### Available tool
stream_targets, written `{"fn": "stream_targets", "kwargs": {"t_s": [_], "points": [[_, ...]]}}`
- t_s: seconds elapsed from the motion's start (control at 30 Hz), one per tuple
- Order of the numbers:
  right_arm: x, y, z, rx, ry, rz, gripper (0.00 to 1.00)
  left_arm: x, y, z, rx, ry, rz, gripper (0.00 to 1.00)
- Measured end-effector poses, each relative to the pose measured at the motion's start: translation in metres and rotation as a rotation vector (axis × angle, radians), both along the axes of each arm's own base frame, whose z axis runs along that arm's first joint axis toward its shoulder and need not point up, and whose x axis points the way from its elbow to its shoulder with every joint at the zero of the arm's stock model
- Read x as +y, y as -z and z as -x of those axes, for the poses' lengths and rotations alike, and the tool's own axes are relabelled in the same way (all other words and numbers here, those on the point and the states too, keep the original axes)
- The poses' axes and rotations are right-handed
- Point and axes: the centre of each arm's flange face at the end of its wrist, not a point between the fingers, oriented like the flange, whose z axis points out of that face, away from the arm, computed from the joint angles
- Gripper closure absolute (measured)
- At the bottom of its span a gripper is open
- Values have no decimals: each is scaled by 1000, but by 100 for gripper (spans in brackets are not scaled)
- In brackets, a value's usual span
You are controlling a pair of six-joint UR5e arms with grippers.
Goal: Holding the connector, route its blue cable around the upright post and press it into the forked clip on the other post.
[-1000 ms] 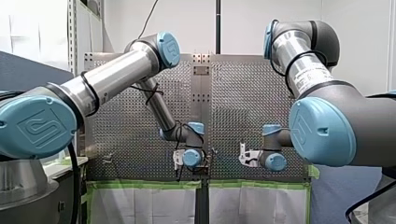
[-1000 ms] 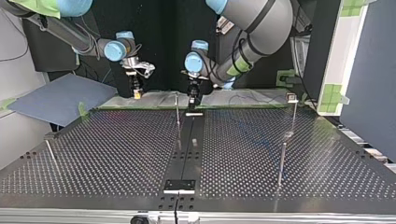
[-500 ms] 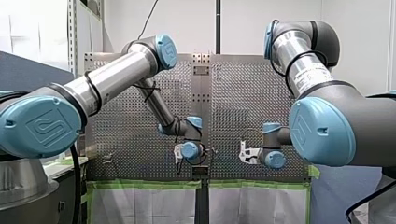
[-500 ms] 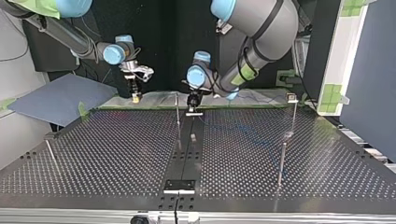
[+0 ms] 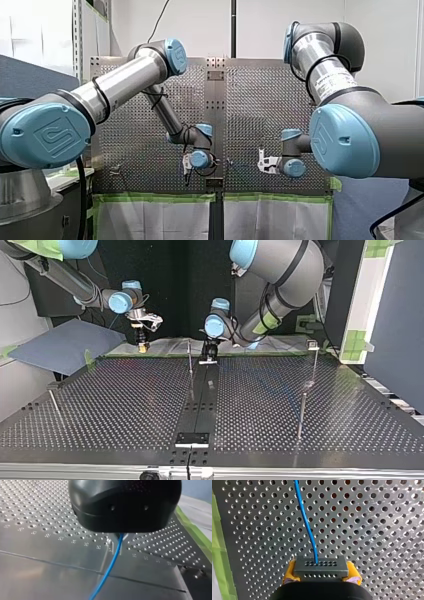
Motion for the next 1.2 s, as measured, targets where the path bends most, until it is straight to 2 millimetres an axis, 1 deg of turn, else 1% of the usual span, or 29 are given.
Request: {"fn": "stream_targets", "kwargs": {"t_s": [0.07,0.1,0.13,0.17,0.2,0.23,0.27,0.3,0.33,0.37,0.4,0.43,0.67,0.87,1.0,1.2], "points": [[0,0,0,2,-1,-1,98,0,0,0,2,1,-2,71],[0,0,0,2,-1,-1,98,0,0,0,4,2,-4,71],[0,1,0,3,-1,-1,98,0,0,1,5,4,-4,65],[0,1,0,3,-2,-1,98,0,0,1,7,8,-5,55],[0,1,0,4,-2,-2,98,-1,1,1,10,14,-5,55],[0,1,0,4,-2,-2,98,-1,1,2,13,19,-6,40],[0,1,0,5,-3,-2,98,-2,1,3,17,25,-9,29],[0,1,0,5,-3,-2,98,-2,1,4,21,28,-13,29],[1,1,0,5,-4,-2,98,-2,1,4,24,31,-19,13],[1,1,0,5,-4,-2,98,-2,2,5,28,33,-25,6],[1,1,0,6,-4,-2,98,-2,2,6,32,36,-33,6],[1,1,-1,6,-4,-2,98,-2,3,7,36,38,-39,1],[3,2,-2,8,-8,-10,98,-3,7,18,79,54,-90,1],[5,5,-2,15,-9,-26,98,2,19,40,148,108,-148,1],[6,5,-2,16,-10,-29,98,0,26,53,177,150,-154,1],[6,5,-2,17,-9,-30,98,-3,29,60,192,197,-144,1]]}}
